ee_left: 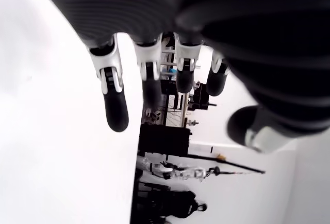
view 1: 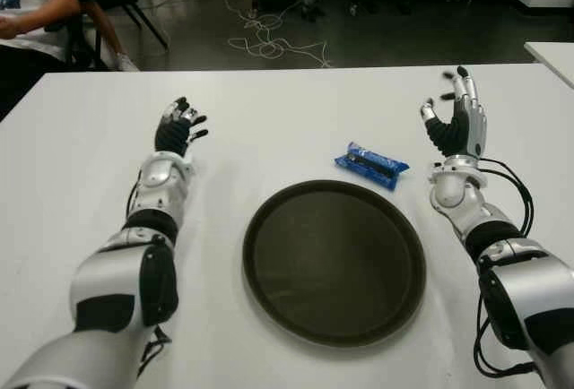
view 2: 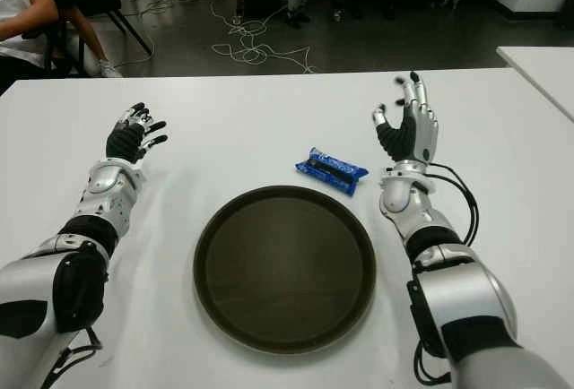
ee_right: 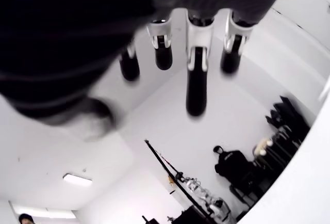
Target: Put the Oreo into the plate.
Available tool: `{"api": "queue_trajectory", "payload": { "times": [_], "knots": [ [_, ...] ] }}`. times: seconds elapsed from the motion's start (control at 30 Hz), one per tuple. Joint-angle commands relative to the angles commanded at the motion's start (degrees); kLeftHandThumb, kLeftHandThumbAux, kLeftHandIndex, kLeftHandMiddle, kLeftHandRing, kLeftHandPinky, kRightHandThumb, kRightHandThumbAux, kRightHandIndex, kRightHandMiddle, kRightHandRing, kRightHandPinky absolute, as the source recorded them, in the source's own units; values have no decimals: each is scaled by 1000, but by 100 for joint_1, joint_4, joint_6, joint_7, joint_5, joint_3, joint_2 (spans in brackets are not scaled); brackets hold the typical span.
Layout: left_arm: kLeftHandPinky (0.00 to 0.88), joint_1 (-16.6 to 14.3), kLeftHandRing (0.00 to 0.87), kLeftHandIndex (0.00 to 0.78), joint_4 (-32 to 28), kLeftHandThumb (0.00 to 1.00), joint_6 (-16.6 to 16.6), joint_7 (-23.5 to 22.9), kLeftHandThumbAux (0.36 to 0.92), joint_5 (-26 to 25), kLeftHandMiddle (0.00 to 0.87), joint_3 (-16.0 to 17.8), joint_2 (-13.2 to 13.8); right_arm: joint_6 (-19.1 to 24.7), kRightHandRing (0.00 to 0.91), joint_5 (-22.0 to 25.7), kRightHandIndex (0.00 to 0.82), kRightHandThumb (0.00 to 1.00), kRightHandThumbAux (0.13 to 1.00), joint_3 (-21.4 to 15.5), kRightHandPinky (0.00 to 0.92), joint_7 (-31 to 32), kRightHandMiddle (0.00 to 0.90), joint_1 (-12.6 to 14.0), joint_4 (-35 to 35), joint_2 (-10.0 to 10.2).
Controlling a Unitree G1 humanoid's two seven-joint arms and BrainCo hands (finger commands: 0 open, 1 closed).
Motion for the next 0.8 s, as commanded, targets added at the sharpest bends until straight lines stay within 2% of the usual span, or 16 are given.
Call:
{"api": "queue_trajectory", "payload": {
  "times": [0.03, 0.1, 0.23, 0.33, 0.4, 0.53, 0.7, 0.8],
  "knots": [
    [659, 21, 505, 239, 4, 752, -80, 161, 630, 156, 359, -129, 24, 7, 661, -26, 390, 836, 659, 25, 682, -39, 552, -6, -5, 1],
    [712, 38, 590, 314, 18, 797, -167, 377, 647, 329, 444, -267, 48, 17, 696, -50, 403, 844, 664, 58, 711, -69, 562, -10, -11, 3],
    [759, 75, 690, 397, 22, 843, -331, 613, 655, 480, 503, -380, 47, 24, 751, -45, 412, 853, 670, 108, 765, -54, 563, -9, -24, 3],
    [777, 104, 717, 416, 5, 852, -470, 720, 657, 537, 507, -440, 40, 21, 767, -38, 412, 854, 671, 133, 780, -14, 558, -6, -31, 2],
    [783, 165, 730, 420, -36, 856, -751, 1022, 657, 810, 512, -669, 66, 120, 783, -176, 412, 855, 671, 271, 789, -88, 554, -19, -33, -25],
    [786, 221, 743, 422, -37, 860, -1013, 1344, 657, 1087, 522, -918, 104, 209, 802, -310, 412, 856, 671, 417, 799, -180, 550, -27, -36, -56],
    [793, 375, 754, 423, -56, 861, -1715, 2432, 657, 2170, 535, -1804, 332, 439, 803, -495, 410, 855, 672, 640, 807, -46, 546, -54, -25, -109],
    [791, 377, 753, 423, -31, 861, -1857, 2987, 657, 2812, 536, -2350, 514, 658, 797, -606, 411, 856, 671, 769, 799, 92, 548, -86, -18, -132]
  ]
}}
